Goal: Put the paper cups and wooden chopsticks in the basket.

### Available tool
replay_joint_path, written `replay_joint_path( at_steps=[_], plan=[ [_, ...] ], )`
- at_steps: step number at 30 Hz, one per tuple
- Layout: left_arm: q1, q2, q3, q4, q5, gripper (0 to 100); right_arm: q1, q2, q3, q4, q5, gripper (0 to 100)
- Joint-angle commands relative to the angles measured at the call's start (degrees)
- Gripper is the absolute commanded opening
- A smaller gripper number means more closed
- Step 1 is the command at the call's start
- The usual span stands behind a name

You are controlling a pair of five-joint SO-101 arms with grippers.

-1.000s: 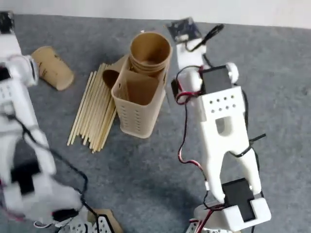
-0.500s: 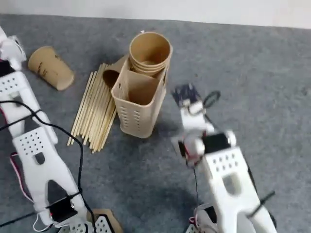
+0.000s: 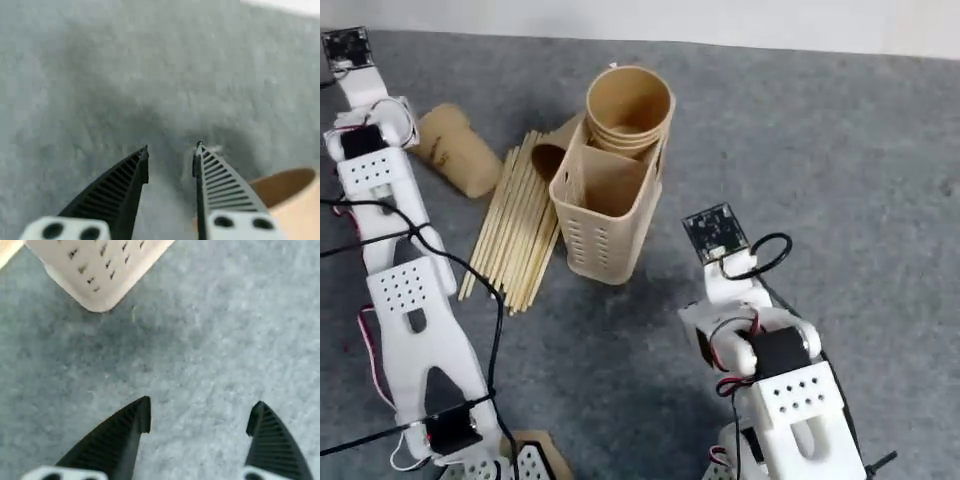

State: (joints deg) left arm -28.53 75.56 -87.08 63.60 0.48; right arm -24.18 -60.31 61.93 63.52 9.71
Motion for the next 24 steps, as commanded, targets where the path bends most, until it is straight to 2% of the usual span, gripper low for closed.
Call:
replay_joint_path(
  at_steps=[1, 5, 11, 14, 24],
  plan=[
    [3.03, -8.57, -0.13, 11.60, -0.88, 18, -0.31, -1.10, -0.04, -1.27, 0.44, 31.0],
    [7.43, -11.91, -0.04, 20.66, -5.63, 22, -0.22, -1.10, -0.04, -1.27, 0.44, 31.0],
    [12.88, -17.01, -0.13, 32.88, -5.89, 22, -0.13, -1.10, -0.04, -1.27, 0.44, 31.0],
    [14.99, -18.77, -0.04, 35.43, -9.41, 22, -0.13, -1.10, -0.04, -1.27, 0.44, 31.0],
    [20.88, -19.65, 1.98, 37.19, -9.67, 22, -0.13, -1.19, 0.04, -1.27, 0.44, 31.0]
  ],
)
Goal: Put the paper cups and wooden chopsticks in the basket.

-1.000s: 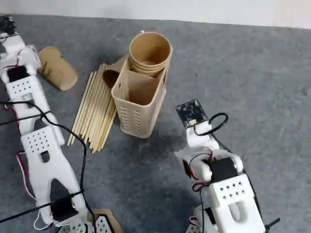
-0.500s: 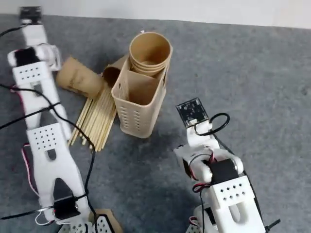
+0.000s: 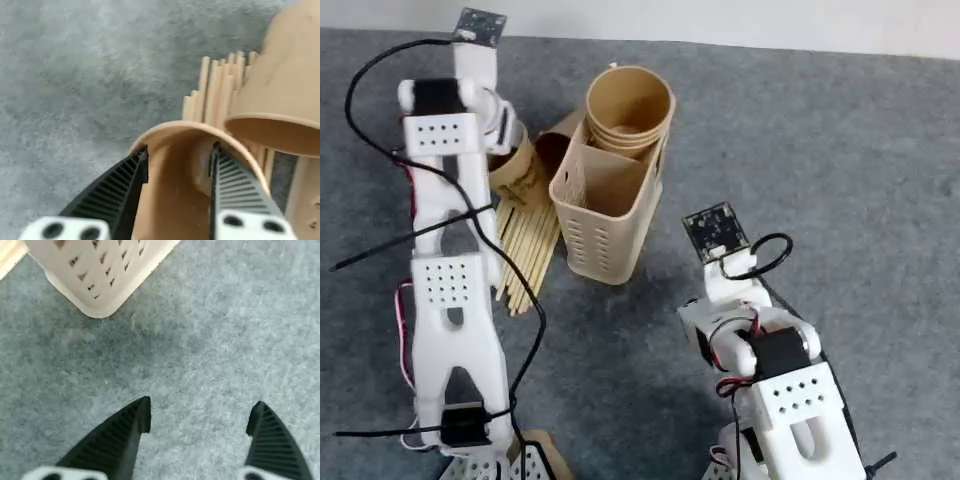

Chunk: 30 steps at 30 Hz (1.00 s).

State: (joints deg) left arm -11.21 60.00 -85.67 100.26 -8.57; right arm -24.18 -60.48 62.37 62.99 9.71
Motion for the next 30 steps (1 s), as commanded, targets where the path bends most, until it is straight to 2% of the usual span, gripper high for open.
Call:
replay_joint_path(
  at_steps=[1, 6, 12, 26, 30],
  plan=[
    [4.44, -4.79, -0.13, 0.53, -0.62, 22, -0.13, -1.01, -0.40, -0.75, 0.44, 31.0],
    [6.99, -11.74, -0.48, 0.62, -0.62, 22, -0.13, -1.01, -0.31, -0.75, 0.44, 31.0],
    [5.32, -17.71, -0.40, 0.62, -0.79, 22, -0.13, -1.01, -0.31, -0.66, 0.44, 31.0],
    [-9.10, -16.92, 0.48, 0.18, -6.86, 22, -0.13, -1.01, 2.15, -2.07, 0.44, 31.0],
    [-14.46, -12.18, 2.77, -4.31, -6.86, 22, -0.40, -1.01, 3.56, -2.42, 0.44, 31.0]
  ],
)
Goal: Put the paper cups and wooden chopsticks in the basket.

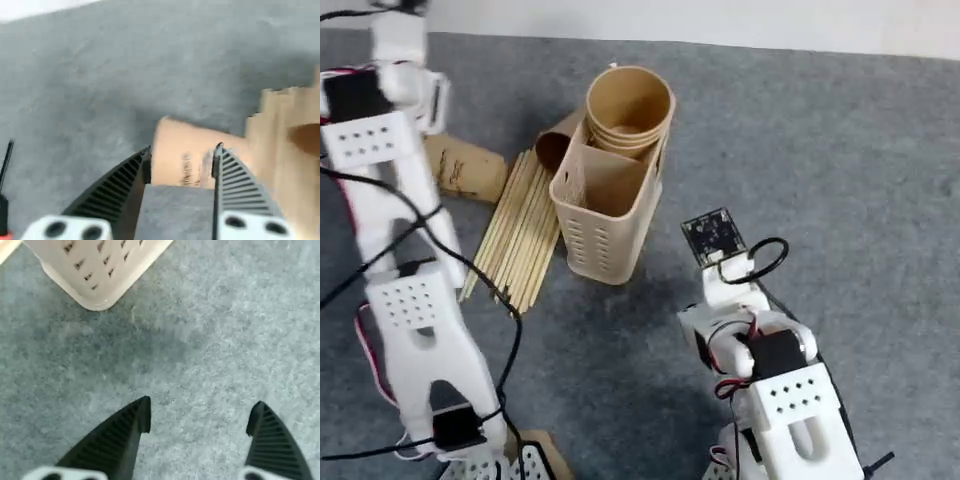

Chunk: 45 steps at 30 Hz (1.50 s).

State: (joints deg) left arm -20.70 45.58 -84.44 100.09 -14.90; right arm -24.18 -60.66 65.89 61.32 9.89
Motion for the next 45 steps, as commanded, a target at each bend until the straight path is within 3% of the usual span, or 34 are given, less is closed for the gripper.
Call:
replay_joint_path(
  at_steps=[1, 13, 21, 30, 39, 45],
  plan=[
    [-5.76, 3.74, 2.51, -5.01, -0.53, 22, -0.40, -0.84, 0.04, -0.75, 0.26, 31.0],
    [-6.02, 14.90, 4.00, -9.41, -2.02, 25, -0.40, -0.84, 0.04, -0.75, 0.26, 31.0],
    [-1.71, 20.09, 4.00, -8.88, -3.16, 25, -0.40, -0.84, 0.13, -0.75, 0.26, 31.0],
    [4.79, 20.26, -0.48, 0.26, -3.16, 25, -0.40, -1.10, 0.13, -0.75, 0.26, 31.0],
    [9.54, 20.18, -1.36, 0.88, -3.16, 25, -0.13, -1.10, 0.22, -0.75, 0.26, 31.0],
    [7.87, 16.04, -6.11, 0.79, -2.99, 25, -0.13, -1.10, 0.31, -0.75, 0.35, 31.0]
  ],
)
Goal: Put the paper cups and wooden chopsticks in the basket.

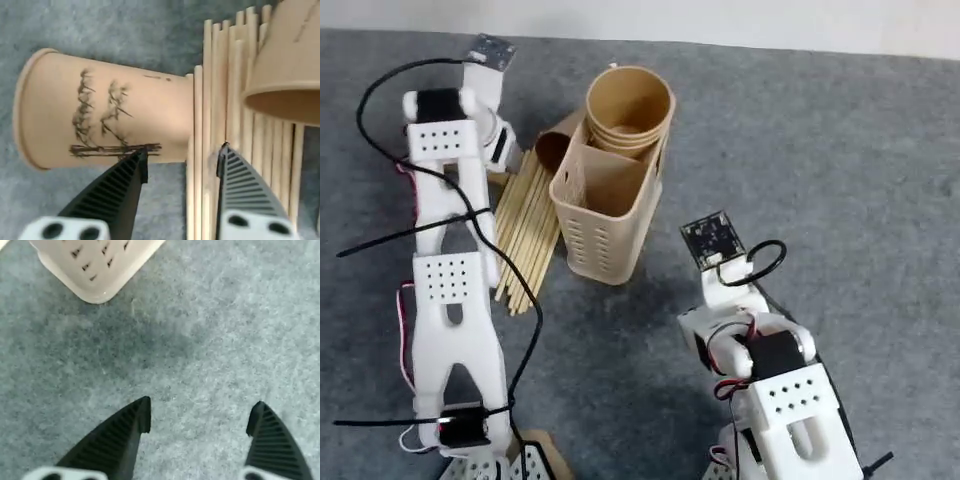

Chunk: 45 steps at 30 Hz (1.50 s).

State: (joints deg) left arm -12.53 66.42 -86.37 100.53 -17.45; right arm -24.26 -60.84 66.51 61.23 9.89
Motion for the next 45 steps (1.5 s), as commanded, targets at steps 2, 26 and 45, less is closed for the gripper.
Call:
replay_joint_path(
  at_steps=[2, 26, 45],
  plan=[
    [-0.66, -7.34, -5.58, 0.35, -0.44, 25, -0.04, -0.92, -0.31, -0.66, 0.44, 31.0],
    [7.34, -7.25, -6.20, 0.00, -18.37, 28, -0.31, -0.92, -0.22, -1.27, 0.62, 31.0],
    [8.57, 9.71, -6.29, -26.64, -17.05, 7, -0.31, -0.84, 2.59, -4.26, 0.62, 31.0]
  ],
)
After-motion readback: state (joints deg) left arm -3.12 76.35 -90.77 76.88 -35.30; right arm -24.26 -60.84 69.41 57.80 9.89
